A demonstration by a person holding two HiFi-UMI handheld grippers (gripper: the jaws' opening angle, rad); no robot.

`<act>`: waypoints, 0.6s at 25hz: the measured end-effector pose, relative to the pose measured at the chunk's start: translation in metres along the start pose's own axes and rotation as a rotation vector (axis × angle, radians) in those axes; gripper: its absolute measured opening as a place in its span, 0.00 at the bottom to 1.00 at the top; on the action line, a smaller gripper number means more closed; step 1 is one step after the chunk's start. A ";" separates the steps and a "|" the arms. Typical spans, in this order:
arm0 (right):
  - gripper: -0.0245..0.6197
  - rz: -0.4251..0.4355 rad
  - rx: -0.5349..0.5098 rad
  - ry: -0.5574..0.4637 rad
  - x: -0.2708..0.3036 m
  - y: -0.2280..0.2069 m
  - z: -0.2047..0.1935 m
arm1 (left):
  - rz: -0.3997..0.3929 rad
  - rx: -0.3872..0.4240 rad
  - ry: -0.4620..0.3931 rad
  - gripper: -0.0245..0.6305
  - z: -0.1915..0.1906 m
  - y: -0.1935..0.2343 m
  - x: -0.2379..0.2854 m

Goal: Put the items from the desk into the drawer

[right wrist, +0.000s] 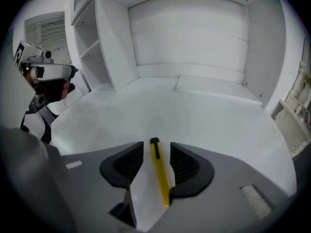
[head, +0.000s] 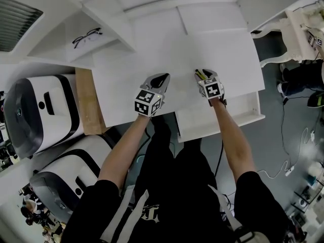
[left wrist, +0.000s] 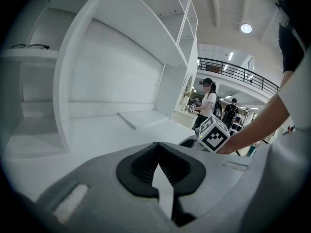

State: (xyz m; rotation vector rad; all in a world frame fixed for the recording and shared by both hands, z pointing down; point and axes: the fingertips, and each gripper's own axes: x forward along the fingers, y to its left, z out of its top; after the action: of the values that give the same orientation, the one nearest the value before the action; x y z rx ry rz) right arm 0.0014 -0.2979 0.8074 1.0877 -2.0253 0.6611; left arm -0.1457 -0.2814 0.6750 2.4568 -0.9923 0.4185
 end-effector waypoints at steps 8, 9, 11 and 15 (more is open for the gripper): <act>0.27 -0.015 -0.023 0.023 0.009 -0.007 -0.003 | 0.002 -0.012 0.008 0.04 -0.005 -0.001 -0.002; 0.27 -0.015 -0.030 0.023 0.009 -0.006 -0.003 | 0.002 -0.012 0.009 0.04 -0.004 -0.001 -0.002; 0.26 -0.007 -0.046 0.026 0.009 -0.003 -0.003 | 0.002 -0.010 0.011 0.04 -0.005 -0.001 -0.002; 0.20 0.004 -0.048 0.029 0.007 0.004 -0.002 | 0.004 -0.007 0.013 0.04 -0.005 -0.001 -0.002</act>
State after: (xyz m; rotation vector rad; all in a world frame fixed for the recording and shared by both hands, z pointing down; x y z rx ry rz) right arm -0.0042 -0.2975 0.8140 1.0404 -2.0089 0.6239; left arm -0.1472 -0.2772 0.6778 2.4433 -0.9912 0.4311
